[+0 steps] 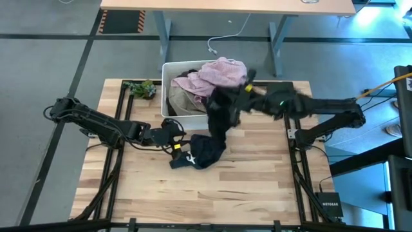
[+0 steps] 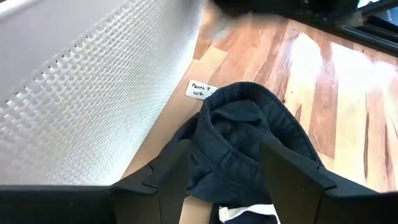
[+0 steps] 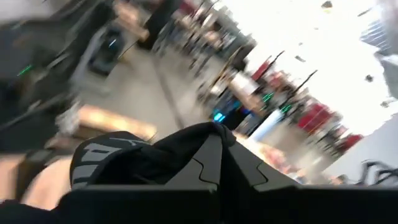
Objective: Sort clothes
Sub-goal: Put the black boxer into the white laundry bin
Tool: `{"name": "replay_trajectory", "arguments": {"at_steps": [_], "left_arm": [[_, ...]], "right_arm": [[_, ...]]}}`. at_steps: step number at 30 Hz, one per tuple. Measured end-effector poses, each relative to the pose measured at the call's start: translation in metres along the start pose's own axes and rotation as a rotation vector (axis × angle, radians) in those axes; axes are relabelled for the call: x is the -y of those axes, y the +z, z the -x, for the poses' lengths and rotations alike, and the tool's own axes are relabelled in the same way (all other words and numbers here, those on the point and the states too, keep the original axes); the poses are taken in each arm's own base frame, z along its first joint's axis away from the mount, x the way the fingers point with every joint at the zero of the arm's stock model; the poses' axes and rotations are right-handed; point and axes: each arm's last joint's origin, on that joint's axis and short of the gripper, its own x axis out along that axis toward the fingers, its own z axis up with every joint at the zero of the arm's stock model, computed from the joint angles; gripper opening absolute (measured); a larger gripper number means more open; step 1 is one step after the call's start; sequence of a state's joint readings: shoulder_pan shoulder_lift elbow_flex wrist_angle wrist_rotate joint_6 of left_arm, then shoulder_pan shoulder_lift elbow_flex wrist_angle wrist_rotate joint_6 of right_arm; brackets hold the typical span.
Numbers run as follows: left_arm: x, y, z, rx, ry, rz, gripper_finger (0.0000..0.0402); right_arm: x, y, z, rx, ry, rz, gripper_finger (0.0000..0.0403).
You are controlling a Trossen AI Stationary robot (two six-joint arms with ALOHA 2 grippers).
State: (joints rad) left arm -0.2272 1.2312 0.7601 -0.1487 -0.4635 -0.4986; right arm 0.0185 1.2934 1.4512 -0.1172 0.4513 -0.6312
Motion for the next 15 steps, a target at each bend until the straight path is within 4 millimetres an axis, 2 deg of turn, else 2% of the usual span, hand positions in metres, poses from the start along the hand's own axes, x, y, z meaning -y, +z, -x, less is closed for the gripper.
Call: {"name": "replay_trajectory", "arguments": {"at_steps": [4,8,11,15], "left_arm": [[0.0,0.0,0.0,0.002,0.0,0.001,0.0186],[0.0,0.0,0.0,0.002,-0.001,0.001,0.0186],[0.0,0.0,0.0,0.002,0.0,0.001,0.0186],[0.0,0.0,0.0,0.003,-0.001,0.002,0.0186]], "right_arm": [[0.039,0.009,-0.002,0.066,-0.133,0.001,0.001],[0.062,-0.001,-0.006,0.064,-0.168,-0.049,0.0011],[0.065,-0.018,-0.012,-0.026,-0.104,-0.098,0.0013],[0.052,-0.052,-0.03,-0.186,0.044,-0.142,0.0013]]}}
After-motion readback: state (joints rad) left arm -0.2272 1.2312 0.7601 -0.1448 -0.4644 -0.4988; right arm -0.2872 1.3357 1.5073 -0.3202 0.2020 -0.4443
